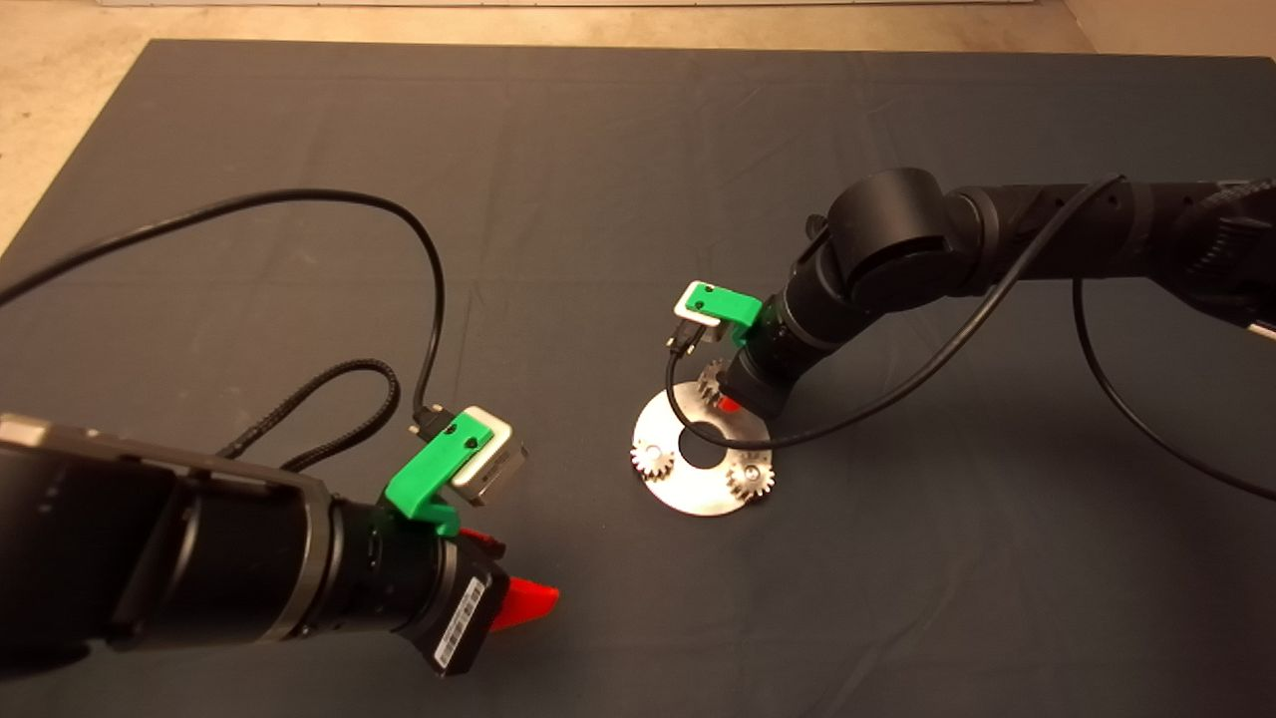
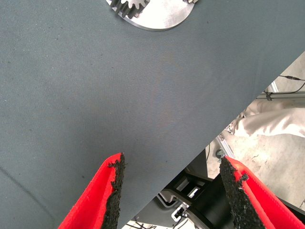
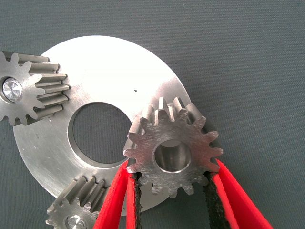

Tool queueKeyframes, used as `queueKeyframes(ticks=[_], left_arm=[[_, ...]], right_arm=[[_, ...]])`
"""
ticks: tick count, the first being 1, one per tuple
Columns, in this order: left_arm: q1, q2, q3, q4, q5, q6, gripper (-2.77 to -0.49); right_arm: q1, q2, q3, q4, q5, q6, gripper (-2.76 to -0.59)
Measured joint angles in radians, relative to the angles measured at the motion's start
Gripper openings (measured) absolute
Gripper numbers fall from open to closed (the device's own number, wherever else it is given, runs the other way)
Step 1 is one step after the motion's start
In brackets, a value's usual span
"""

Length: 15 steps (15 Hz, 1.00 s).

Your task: Install three planetary gears onto the carrier pins

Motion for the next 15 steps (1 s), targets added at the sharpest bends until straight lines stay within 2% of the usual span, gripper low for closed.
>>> queueKeyframes(ticks=[5,7,9,10,15], left_arm=[[0.0,0.0,0.0,0.0,0.0,0.0,-1.92],[0.0,0.0,0.0,0.0,0.0,0.0,-1.92],[0.0,0.0,0.0,0.0,0.0,0.0,-1.92],[0.0,-0.001,0.0,0.0,0.0,0.0,-1.92],[0.0,-0.002,0.0,0.0,0.0,0.0,-1.92]], right_arm=[[0.0,0.0,-0.004,0.0,0.001,-0.001,-2.66],[-0.004,0.009,-0.023,0.0,0.008,-0.003,-2.65],[-0.015,0.017,-0.031,-0.001,0.0,-0.003,-2.66],[-0.014,0.019,-0.037,0.0,0.002,-0.003,-2.66],[-0.014,0.022,-0.039,0.0,-0.004,-0.003,-2.66]])
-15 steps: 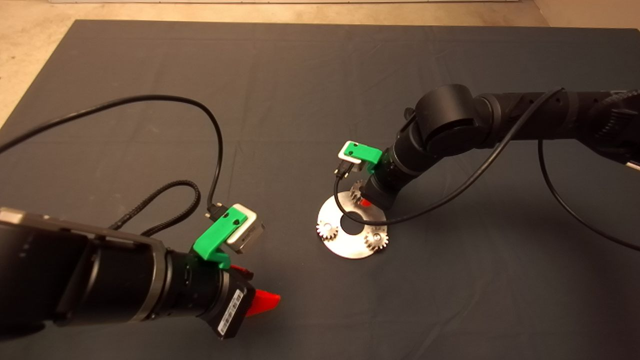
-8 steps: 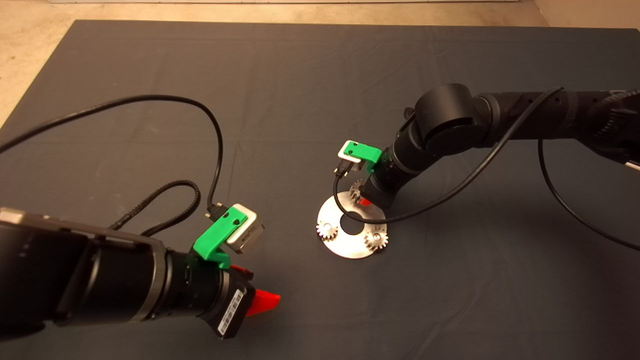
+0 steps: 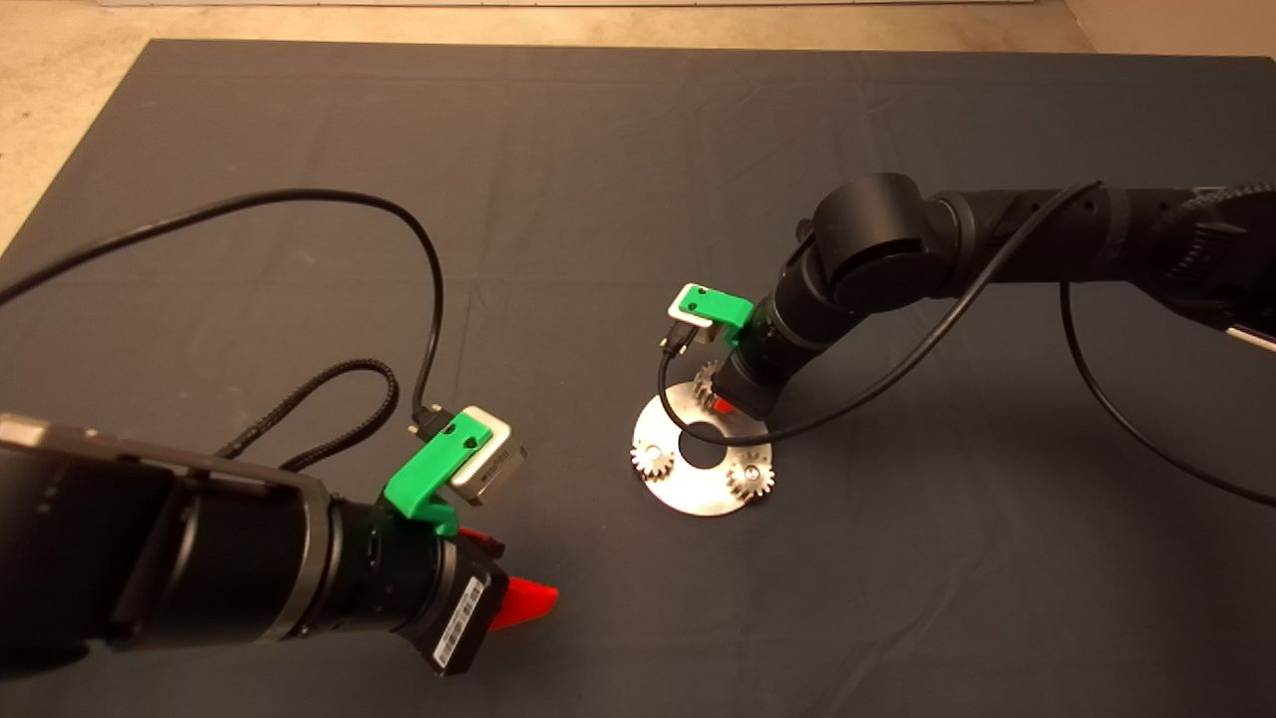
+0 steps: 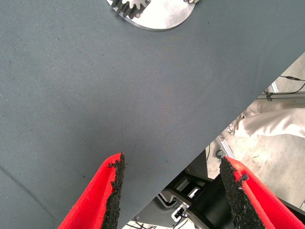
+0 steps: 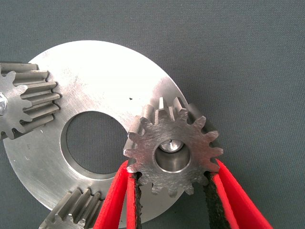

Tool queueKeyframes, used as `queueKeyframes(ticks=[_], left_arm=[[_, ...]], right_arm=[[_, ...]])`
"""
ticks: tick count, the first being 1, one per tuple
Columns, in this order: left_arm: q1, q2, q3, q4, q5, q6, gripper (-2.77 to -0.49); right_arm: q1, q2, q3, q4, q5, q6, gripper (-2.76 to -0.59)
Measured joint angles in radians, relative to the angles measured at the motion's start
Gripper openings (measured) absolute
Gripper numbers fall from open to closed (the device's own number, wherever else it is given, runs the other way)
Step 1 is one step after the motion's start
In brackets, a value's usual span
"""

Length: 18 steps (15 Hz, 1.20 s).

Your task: Install three planetary gears onto the carrier pins

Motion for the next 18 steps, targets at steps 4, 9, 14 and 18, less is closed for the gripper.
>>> queueKeyframes(ticks=[4,9,14,18], left_arm=[[0.0,0.0,0.0,0.0,0.0,0.0,-1.92],[0.0,0.001,0.0,0.0,0.0,0.0,-1.92],[0.0,0.001,-0.001,0.0,0.0,0.0,-1.92],[0.0,0.002,-0.001,0.0,0.0,0.0,-1.92]], right_arm=[[0.0,0.001,-0.004,0.0,0.001,0.0,-2.63],[0.0,0.001,-0.005,0.001,0.001,0.0,-2.6],[0.001,0.005,-0.007,0.0,-0.002,0.0,-2.46],[0.002,0.006,-0.006,0.0,0.0,0.0,-2.19]])
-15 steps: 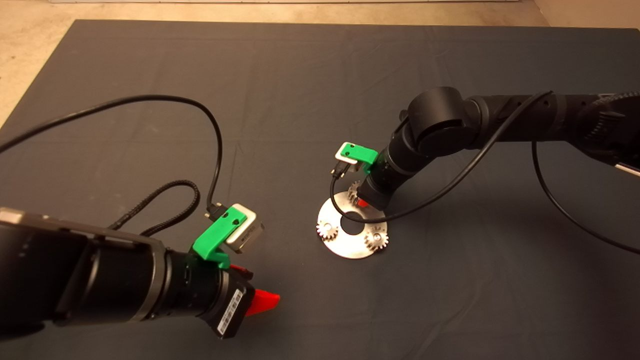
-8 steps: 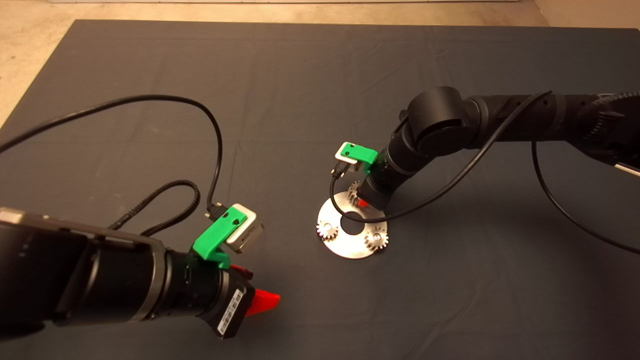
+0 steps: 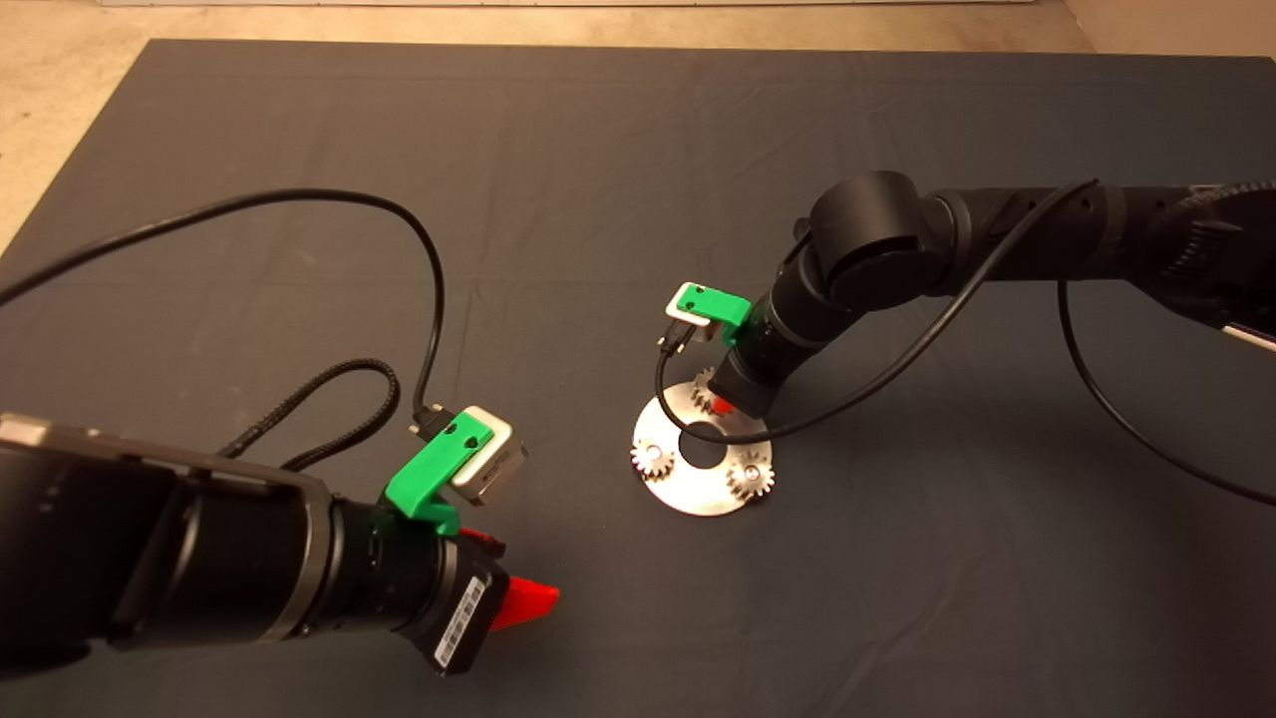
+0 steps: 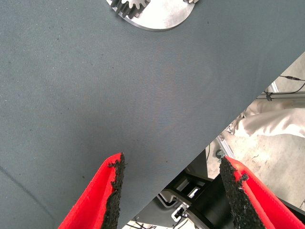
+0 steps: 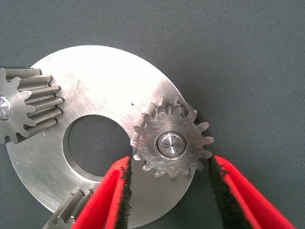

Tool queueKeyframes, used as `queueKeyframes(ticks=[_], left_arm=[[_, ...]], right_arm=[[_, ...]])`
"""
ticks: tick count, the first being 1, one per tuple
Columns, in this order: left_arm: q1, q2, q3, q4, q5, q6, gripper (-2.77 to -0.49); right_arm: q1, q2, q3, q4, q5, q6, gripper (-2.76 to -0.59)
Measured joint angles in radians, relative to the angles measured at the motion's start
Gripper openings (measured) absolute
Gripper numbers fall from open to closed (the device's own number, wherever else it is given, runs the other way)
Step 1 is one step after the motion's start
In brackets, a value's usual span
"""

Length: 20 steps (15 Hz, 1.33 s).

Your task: Install three planetary gears onto the carrier pins

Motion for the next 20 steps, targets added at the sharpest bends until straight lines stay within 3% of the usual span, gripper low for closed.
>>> queueKeyframes(ticks=[3,5,6,8,11,14,15,17,18,20], left_arm=[[0.0,-0.001,0.0,0.0,0.0,0.0,-1.92],[0.0,-0.002,0.0,0.0,0.0,0.0,-1.92],[0.0,-0.003,0.0,0.0,0.0,0.0,-1.92],[0.0,-0.002,0.0,0.0,0.0,0.0,-1.92],[0.0,0.006,0.001,0.0,0.001,0.0,-1.92],[0.0,0.006,0.004,0.0,0.016,0.0,-1.92],[0.001,0.006,0.01,0.0,0.02,0.0,-1.92],[0.009,0.006,0.015,0.001,0.023,0.001,-1.92],[0.019,0.006,0.015,0.001,0.022,0.002,-1.92],[0.034,0.0,0.015,0.001,0.022,0.018,-1.92]], right_arm=[[0.001,-0.001,0.001,0.002,0.0,0.0,-2.03],[0.007,-0.024,0.019,0.027,0.002,0.001,-1.87],[0.014,-0.058,0.054,0.047,0.006,0.004,-1.86],[0.042,-0.158,0.159,0.07,0.0,0.019,-1.86],[0.07,-0.325,0.397,0.082,-0.009,0.13,-1.86],[0.087,-0.473,0.635,0.114,0.007,0.325,-1.86],[0.102,-0.547,0.678,0.114,0.016,0.38,-1.86],[0.115,-0.676,0.73,0.114,0.017,0.439,-1.87],[0.114,-0.714,0.754,0.115,0.018,0.461,-1.86],[0.11,-0.777,0.777,0.116,0.034,0.465,-1.86]])
